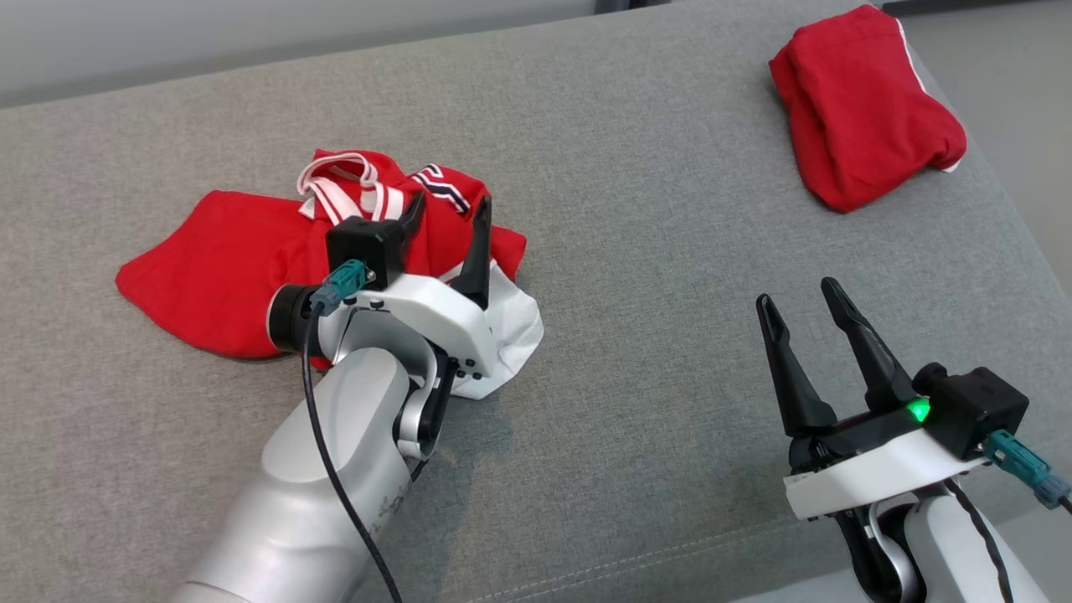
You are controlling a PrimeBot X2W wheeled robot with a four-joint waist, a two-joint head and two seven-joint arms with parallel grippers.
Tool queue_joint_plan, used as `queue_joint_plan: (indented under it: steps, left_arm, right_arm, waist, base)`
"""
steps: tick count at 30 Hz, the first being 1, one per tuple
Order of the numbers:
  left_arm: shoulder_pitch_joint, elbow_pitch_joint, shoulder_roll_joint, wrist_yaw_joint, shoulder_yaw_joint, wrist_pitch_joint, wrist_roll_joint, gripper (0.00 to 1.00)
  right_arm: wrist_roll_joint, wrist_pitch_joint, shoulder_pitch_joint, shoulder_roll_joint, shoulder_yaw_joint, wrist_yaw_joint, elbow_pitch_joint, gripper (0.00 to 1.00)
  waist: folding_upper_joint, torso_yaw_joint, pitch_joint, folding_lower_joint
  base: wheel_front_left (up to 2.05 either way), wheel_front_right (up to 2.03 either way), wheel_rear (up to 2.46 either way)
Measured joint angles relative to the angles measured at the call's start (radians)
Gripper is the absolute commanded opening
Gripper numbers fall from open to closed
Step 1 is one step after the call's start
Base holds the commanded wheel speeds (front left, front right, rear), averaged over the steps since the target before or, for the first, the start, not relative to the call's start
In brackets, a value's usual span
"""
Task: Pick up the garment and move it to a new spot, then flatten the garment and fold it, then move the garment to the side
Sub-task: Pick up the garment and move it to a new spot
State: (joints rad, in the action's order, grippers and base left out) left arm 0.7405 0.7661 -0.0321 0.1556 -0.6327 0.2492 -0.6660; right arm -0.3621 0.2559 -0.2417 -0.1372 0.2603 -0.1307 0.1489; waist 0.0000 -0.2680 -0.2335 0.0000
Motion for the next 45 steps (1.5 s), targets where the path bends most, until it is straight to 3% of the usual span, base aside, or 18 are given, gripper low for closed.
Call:
queue_joint_plan:
  steps: [6, 13, 23, 39, 45]
  left_arm:
    - [-0.051, -0.143, -0.002, 0.022, 0.075, 0.004, 0.037, 1.00]
    - [-0.234, -0.296, -0.051, 0.044, 0.179, 0.004, 0.088, 1.00]
    - [-0.511, -0.518, -0.067, 0.064, 0.289, 0.004, 0.195, 1.00]
    - [-0.779, -0.674, -0.044, 0.064, 0.375, 0.004, 0.409, 1.00]
    - [-0.867, -0.748, -0.035, 0.038, 0.416, 0.004, 0.456, 1.00]
  right_arm:
    - [0.000, 0.000, 0.008, 0.000, 0.004, 0.000, 0.002, 1.00]
    - [0.000, 0.000, 0.049, -0.001, 0.005, 0.000, 0.003, 1.00]
    - [0.000, 0.000, 0.116, -0.001, -0.008, 0.000, 0.007, 1.00]
    - [0.013, 0.000, 0.246, 0.001, -0.077, 0.000, -0.004, 1.00]
    - [0.019, 0.000, 0.279, 0.002, -0.077, 0.000, -0.032, 1.00]
  waist:
    - [0.0000, 0.037, 0.057, 0.0000]
    - [0.0000, 0.092, 0.140, 0.0000]
    - [0.0000, 0.189, 0.236, 0.0000]
    - [0.0000, 0.255, 0.318, 0.0000]
    - [0.0000, 0.258, 0.323, 0.0000]
  base:
    - [0.00, 0.00, 0.00]
    - [0.00, 0.00, 0.00]
    - [0.00, 0.00, 0.00]
    - [0.00, 0.00, 0.00]
    - [0.00, 0.00, 0.00]
